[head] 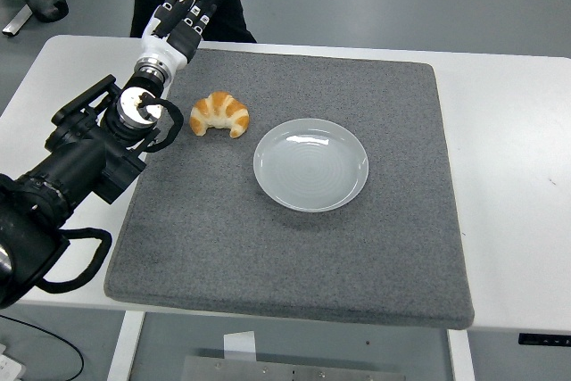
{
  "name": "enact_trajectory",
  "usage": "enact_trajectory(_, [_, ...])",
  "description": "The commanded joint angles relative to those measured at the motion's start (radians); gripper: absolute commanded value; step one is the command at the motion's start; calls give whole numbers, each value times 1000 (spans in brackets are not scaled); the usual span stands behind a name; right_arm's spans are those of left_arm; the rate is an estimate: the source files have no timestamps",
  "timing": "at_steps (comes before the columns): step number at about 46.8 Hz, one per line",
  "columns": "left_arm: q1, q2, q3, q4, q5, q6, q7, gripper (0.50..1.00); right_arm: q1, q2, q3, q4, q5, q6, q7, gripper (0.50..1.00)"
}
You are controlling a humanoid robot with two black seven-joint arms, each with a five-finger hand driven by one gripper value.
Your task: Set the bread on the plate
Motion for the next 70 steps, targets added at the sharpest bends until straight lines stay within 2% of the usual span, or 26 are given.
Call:
enact_trajectory(1, [0,2,1,0,1,0,0,1000,0,0,0,0,-1,0,0,932])
enact_trajectory(19, [-15,5,14,-1,20,0,0,1000,0,0,0,0,-1,0,0,932])
enact_trajectory(26, [-43,22,63,-5,37,0,5,1000,2,0,0,0,0,0,0,932])
enact_trajectory(39, [-114,104,268,-5,46,0,5,1000,0,0,-2,0,0,0,0,932])
enact_trajectory(46, [-163,167,423,-5,118,0,3,1000,0,0,-2,0,0,0,0,932])
enact_trajectory(51, [-189,201,466,-8,179,-9,3,1000,0,0,-2,0,-1,0,0,932])
enact_trajectory(59, [-189,331,521,-167,372,-12,8,1000,0,0,-2,1,0,0,0,932])
enact_trajectory(70, [-247,373,685,-213,445,-21,9,1000,0,0,0,0,-1,0,0,932])
